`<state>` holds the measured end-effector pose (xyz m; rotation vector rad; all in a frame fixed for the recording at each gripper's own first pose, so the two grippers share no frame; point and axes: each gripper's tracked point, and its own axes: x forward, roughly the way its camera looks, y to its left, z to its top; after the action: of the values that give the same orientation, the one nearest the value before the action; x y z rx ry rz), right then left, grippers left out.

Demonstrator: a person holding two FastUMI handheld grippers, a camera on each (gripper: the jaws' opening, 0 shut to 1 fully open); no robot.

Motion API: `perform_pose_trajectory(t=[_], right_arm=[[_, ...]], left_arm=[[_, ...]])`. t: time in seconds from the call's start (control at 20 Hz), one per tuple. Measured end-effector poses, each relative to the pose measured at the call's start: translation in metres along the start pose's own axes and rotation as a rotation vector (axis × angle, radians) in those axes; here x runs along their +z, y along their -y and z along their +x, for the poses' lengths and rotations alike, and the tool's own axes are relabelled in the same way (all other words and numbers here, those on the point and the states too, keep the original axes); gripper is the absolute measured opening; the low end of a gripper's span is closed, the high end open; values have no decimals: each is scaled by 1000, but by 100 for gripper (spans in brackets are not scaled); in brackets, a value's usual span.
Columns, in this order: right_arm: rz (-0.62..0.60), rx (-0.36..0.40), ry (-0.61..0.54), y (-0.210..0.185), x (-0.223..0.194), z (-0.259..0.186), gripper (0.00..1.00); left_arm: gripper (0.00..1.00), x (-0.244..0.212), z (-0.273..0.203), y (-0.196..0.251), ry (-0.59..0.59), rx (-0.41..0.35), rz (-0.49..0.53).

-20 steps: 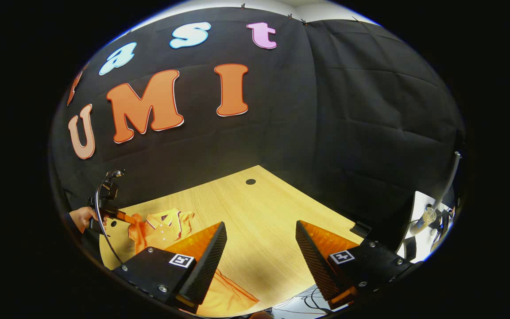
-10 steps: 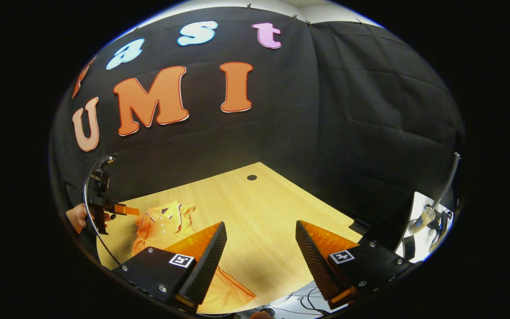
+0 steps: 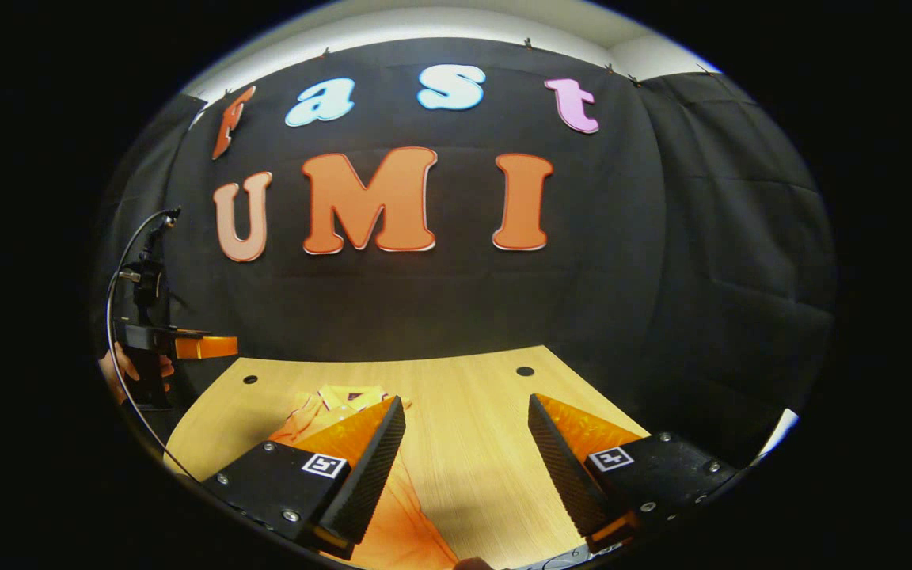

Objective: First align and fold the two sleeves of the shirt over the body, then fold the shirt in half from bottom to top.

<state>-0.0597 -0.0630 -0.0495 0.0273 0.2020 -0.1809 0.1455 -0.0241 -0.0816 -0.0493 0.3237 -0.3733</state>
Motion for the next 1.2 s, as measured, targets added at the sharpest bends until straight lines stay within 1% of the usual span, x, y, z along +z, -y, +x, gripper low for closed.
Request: perform_pose_trajectory(t=[0.05,0.15,0.25,0.3,0.35,0.55,0.7,0.85,0.95,1.1,1.2], right_arm=[[-8,35,21,-7,1,-1,95],[-23,93,69,-20,0,-7,95],[-27,146,98,-28,-7,-13,95],[-26,172,90,-32,-14,-15,95],[-23,192,72,-35,-24,-17,95],[-27,271,-80,-40,-79,-26,95],[-46,291,-184,-35,-110,-28,96],[-35,316,-278,-40,-148,-36,96],[-35,322,-350,-41,-169,-39,96],[-65,280,-492,-27,-211,-42,97],[-58,277,-570,-26,-234,-47,97]], left_arm=[[98,9,-17,-1,67,24,8],[98,18,-55,-4,156,92,45],[98,26,-90,12,205,144,62],[98,19,-117,25,221,166,65],[97,11,-130,31,220,183,56],[97,-69,-172,36,84,230,33],[97,-119,-177,31,-29,247,-8],[98,-160,-179,25,-143,262,-16],[98,-191,-183,21,-243,261,-26],[98,-237,-181,17,-382,246,-47],[98,-265,-180,18,-477,234,-60]])
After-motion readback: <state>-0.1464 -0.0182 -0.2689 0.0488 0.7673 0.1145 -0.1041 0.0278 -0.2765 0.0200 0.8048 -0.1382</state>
